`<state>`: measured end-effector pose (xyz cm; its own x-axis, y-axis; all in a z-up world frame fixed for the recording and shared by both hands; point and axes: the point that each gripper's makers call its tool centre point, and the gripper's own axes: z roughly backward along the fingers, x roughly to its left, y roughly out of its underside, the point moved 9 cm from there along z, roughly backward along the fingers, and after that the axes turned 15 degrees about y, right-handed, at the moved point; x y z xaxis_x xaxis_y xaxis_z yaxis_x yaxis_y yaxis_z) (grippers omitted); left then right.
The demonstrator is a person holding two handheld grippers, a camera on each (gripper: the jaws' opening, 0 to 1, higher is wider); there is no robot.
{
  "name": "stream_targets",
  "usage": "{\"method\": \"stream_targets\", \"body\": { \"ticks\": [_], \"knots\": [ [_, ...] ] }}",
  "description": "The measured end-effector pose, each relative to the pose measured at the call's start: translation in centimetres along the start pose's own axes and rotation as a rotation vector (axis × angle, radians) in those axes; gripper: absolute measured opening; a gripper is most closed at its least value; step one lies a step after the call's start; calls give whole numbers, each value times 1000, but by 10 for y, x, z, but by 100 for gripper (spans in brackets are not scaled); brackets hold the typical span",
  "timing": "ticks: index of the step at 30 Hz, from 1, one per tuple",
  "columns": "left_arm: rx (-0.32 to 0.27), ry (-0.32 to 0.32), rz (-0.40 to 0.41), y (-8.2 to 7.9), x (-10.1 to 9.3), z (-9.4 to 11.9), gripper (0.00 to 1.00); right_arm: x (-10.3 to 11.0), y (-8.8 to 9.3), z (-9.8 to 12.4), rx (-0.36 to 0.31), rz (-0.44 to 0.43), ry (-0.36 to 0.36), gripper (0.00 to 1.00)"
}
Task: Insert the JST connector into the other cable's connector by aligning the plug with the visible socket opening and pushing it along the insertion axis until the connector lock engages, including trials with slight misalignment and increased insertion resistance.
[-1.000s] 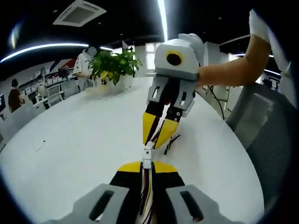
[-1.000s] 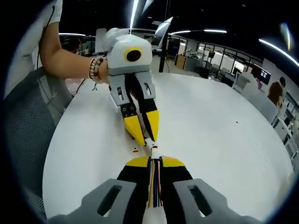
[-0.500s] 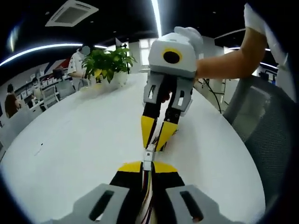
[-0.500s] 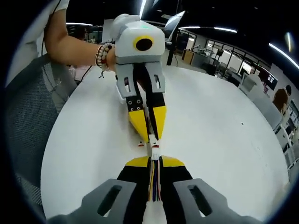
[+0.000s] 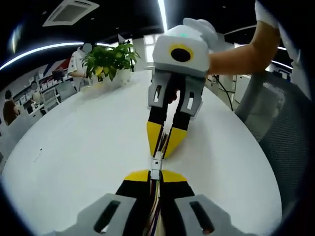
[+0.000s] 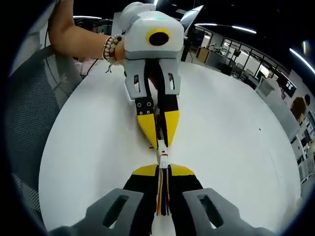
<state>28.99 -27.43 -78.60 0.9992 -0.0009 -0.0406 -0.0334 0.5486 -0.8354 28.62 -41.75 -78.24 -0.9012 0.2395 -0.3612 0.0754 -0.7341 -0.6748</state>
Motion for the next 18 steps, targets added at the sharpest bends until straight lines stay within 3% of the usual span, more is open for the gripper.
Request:
{"method": "stream_targets", "body": {
  "ticks": [8, 18],
  "knots": [
    [9, -2, -17, 0, -1, 1, 0, -1, -3, 0, 1, 25, 6, 4],
    [64, 2, -99, -7, -4, -2, 0, 1, -8, 3, 21, 88, 12, 4]
  ]
}}
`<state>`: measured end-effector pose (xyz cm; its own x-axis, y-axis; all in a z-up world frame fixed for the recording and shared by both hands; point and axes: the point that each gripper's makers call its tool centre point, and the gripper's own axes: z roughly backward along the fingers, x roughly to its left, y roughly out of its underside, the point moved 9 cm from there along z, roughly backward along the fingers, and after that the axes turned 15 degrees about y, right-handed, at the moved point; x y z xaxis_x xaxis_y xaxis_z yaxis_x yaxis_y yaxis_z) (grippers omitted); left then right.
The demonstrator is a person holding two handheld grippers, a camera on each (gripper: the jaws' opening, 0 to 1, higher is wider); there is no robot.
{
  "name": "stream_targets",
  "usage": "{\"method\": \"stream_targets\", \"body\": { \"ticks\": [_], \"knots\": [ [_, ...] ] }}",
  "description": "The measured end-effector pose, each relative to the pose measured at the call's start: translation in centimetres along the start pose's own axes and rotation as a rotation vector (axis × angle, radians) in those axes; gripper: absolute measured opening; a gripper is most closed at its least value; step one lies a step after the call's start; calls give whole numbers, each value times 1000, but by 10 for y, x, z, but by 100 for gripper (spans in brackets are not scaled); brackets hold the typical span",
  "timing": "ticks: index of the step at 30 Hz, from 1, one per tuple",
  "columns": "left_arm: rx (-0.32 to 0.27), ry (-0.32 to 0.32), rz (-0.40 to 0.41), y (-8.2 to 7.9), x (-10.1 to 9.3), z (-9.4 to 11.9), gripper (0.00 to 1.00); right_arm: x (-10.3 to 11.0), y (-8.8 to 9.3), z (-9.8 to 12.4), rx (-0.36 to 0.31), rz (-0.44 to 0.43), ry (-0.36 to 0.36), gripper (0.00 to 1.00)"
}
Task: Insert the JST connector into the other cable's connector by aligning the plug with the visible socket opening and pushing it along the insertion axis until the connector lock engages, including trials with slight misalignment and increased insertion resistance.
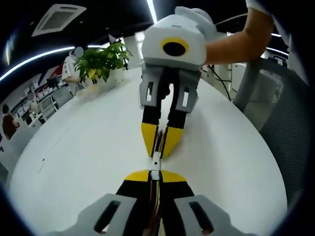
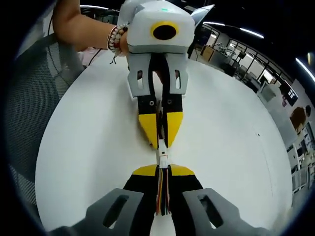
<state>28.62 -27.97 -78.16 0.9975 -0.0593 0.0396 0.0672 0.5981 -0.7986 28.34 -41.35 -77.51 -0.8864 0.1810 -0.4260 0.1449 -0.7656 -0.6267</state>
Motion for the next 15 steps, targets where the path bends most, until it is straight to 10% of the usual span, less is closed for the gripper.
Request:
{"method": "stream_targets", "body": {
  "ticks": [15],
  "knots": [
    [-65, -43, 38, -6, 5, 9, 0, -7, -8, 2, -31, -17, 58, 4]
  ]
}}
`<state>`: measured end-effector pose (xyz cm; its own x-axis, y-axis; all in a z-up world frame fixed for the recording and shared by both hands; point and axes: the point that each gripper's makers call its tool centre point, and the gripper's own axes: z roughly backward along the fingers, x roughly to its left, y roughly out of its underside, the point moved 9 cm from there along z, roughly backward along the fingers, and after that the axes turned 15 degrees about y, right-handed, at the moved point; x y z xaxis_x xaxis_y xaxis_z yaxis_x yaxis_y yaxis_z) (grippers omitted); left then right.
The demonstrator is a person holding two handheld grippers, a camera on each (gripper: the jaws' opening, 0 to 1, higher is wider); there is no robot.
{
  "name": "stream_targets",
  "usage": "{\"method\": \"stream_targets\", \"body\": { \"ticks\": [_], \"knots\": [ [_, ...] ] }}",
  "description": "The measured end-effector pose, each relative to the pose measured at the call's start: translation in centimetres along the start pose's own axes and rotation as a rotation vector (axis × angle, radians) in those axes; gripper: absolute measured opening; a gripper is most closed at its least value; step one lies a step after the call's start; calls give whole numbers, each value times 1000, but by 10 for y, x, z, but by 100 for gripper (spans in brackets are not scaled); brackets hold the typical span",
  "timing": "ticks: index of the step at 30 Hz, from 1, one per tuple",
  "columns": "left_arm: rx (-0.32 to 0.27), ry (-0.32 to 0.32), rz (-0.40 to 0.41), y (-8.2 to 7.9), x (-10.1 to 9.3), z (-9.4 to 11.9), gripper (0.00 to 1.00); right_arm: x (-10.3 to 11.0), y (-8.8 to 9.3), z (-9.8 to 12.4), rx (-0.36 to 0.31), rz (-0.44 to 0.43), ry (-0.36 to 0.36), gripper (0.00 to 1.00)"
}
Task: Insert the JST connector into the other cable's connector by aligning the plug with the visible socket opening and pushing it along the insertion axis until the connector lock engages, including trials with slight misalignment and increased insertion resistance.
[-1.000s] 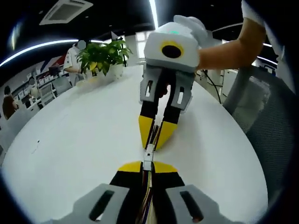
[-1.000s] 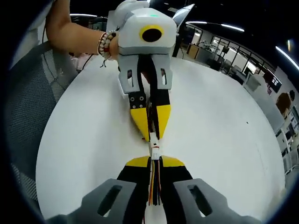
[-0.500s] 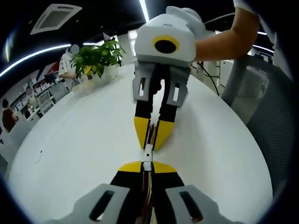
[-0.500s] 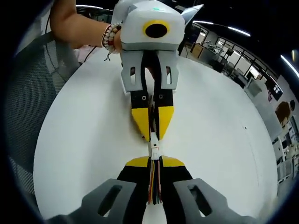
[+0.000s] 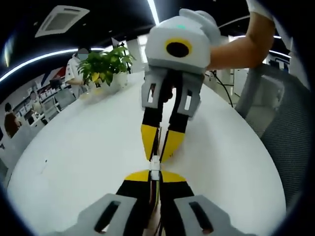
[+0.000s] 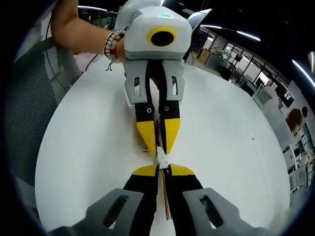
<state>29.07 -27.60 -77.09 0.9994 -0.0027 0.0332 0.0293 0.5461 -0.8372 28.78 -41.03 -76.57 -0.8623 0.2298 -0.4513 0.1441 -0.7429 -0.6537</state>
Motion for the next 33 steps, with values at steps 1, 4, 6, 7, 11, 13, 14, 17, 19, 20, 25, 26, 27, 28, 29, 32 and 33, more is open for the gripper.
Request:
{"method": "stream_targets", "body": {
  "ticks": [1, 4, 6, 7, 11, 13, 14, 17, 19, 20, 25, 26, 27, 28, 29, 32, 33],
  "knots": [
    [-2, -8, 5, 0, 1, 0, 0, -1, 0, 0, -5, -10, 13, 4],
    [-6, -42, 12, 0, 4, 0, 0, -2, 2, -1, -12, -30, 31, 4],
    [-9, -75, 30, 2, 6, 1, 1, -5, 6, -3, -34, -58, 59, 4],
    [-9, -96, 30, 2, 8, 1, 1, -6, 7, -4, -36, -67, 69, 4],
    [13, -109, 47, 8, 9, -1, 1, -1, 9, -10, -53, -73, 89, 5],
    [22, -110, 50, 10, 9, -3, 1, 3, 11, -15, -52, -63, 92, 5],
    [28, -116, 57, 12, 10, -4, 1, 4, 12, -17, -49, -52, 99, 5],
    [33, -124, 72, 14, 11, -6, 1, 4, 14, -20, -34, -38, 114, 5],
    [56, -140, 73, 14, 12, -5, 1, 1, 16, -19, -16, -57, 132, 11],
    [53, -141, 76, 14, 12, -4, 1, -1, 17, -19, -18, -72, 135, 13],
    [24, -150, 113, 14, 16, 4, 3, -13, 17, -9, -40, -139, 172, 10],
    [17, -149, 120, 13, 17, 6, 3, -15, 17, -7, -46, -148, 177, 10],
    [-6, -144, 141, 11, 17, 7, 3, -17, 16, -4, -50, -168, 185, 9],
    [-32, -137, 163, 9, 17, 9, 4, -19, 16, -2, -52, -180, 192, 9],
    [-78, -127, 187, 5, 18, 11, 4, -21, 15, 1, -54, -204, 196, 10],
    [-133, -127, 194, -5, 18, 20, 6, -24, 12, 8, -68, -248, 205, 12],
    [-140, -125, 198, -6, 18, 22, 7, -25, 11, 9, -68, -246, 213, 12]
  ]
}}
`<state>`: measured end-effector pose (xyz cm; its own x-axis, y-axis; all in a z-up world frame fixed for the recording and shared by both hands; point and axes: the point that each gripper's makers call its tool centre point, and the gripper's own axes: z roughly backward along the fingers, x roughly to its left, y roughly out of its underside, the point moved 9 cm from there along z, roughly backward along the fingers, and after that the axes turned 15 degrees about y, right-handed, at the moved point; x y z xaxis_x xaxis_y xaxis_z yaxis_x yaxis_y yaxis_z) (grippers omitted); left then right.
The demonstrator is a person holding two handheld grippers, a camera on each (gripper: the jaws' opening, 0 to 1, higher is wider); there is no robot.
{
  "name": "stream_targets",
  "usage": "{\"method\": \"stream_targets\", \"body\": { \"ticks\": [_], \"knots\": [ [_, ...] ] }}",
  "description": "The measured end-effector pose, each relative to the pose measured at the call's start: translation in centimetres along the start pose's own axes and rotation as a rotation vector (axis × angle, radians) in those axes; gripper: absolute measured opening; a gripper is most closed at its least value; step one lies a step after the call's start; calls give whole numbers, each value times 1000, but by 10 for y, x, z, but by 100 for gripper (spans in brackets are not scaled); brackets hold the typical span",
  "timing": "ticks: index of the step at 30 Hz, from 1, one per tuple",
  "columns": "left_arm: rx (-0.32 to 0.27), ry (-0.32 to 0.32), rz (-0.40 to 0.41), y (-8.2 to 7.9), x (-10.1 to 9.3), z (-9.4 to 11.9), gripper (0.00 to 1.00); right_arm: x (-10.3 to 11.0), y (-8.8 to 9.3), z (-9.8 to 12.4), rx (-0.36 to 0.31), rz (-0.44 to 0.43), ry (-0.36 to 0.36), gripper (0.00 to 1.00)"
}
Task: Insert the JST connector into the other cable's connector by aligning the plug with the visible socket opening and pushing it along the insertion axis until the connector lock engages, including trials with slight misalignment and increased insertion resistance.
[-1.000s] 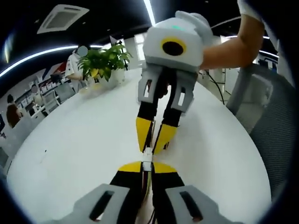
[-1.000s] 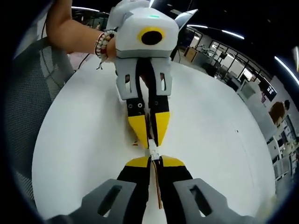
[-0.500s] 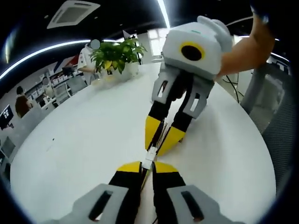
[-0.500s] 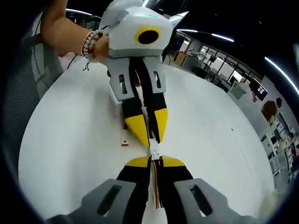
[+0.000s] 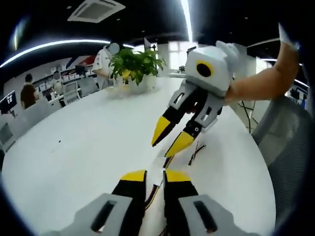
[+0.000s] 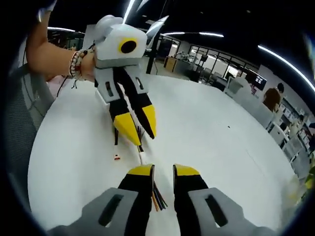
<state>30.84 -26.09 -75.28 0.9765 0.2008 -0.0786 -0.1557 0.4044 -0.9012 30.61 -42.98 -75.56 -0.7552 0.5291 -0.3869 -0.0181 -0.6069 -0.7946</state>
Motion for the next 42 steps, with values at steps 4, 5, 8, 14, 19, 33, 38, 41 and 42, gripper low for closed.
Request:
{"method": "stream_targets", "body": {
  "ticks": [4, 5, 8, 14, 19, 33, 38, 41, 42],
  "knots": [
    [-64, -4, 80, -7, 0, 9, 11, -2, -10, 10, -7, -31, 24, 13],
    [-81, -19, 87, -10, 0, 12, 11, -2, -13, 12, -11, -37, 28, 13],
    [-97, -12, 98, -18, -3, 18, 13, -1, -22, 18, -24, -63, 47, 12],
    [-57, -44, 101, -19, -16, 32, 14, 10, -28, 34, -23, -88, 11, 10],
    [2, -35, 85, -12, -36, 39, 14, 15, -22, 47, 26, -78, 13, 11],
    [54, -64, 129, 19, -45, 26, 16, 34, 10, 39, 116, -89, -50, 8],
    [67, -83, 178, 39, -41, 14, 15, 46, 17, 26, 133, -54, -81, 9],
    [68, -82, 191, 47, -41, 8, 14, 46, 21, 20, 159, -44, -74, 10],
    [73, -84, 194, 50, -41, 7, 14, 46, 21, 19, 163, -41, -69, 10]
  ]
}}
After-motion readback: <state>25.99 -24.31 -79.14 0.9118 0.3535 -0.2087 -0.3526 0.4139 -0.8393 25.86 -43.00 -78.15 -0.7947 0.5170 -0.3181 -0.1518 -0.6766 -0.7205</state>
